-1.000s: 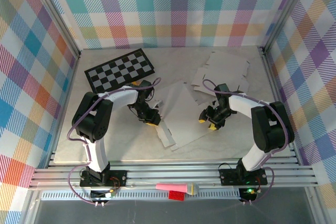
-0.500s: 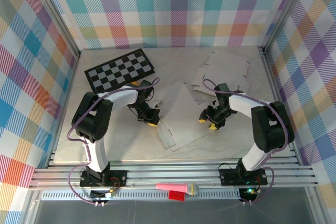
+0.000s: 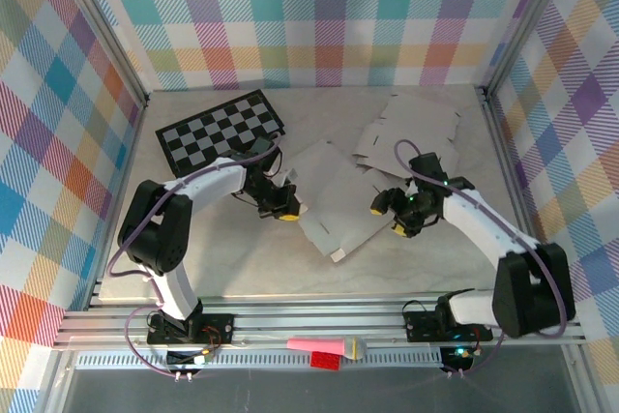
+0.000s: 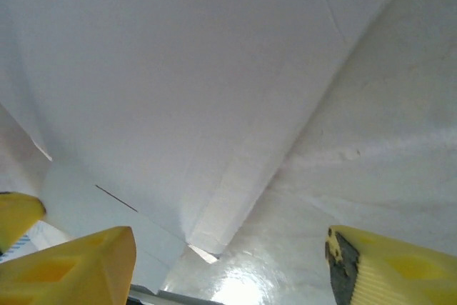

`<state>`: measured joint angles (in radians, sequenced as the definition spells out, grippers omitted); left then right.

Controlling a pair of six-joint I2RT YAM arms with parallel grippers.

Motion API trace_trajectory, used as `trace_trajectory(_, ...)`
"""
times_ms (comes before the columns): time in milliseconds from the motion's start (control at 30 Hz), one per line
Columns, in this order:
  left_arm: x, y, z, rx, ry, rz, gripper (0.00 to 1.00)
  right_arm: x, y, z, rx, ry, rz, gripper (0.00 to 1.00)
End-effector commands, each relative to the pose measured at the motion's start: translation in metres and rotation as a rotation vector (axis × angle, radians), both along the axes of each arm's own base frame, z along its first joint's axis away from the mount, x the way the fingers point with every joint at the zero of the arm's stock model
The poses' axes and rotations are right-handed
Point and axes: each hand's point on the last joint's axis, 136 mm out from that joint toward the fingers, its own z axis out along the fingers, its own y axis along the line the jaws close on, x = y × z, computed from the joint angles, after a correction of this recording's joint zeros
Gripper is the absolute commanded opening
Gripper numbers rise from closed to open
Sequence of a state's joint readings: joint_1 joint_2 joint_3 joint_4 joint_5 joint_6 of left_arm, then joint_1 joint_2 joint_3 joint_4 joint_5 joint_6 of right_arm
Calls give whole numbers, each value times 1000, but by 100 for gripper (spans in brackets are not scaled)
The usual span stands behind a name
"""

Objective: Fold the paper box

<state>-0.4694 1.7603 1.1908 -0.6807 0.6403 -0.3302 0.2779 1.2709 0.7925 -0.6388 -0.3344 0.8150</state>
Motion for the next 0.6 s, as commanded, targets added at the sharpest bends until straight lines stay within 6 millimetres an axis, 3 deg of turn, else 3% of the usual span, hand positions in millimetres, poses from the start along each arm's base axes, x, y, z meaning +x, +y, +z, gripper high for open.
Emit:
trace_trajectory(0,9,-9,28,-68,13,69,0,-13,6,-1,98,50,-103,79)
trace_trajectory(300,19,-15,48,-123,6,85,0,6,26,-12,293,13,-212,87)
trace_trajectory(567,15,-14,49,-133,13,83,0,33,29,-25,341,-60,-268,76)
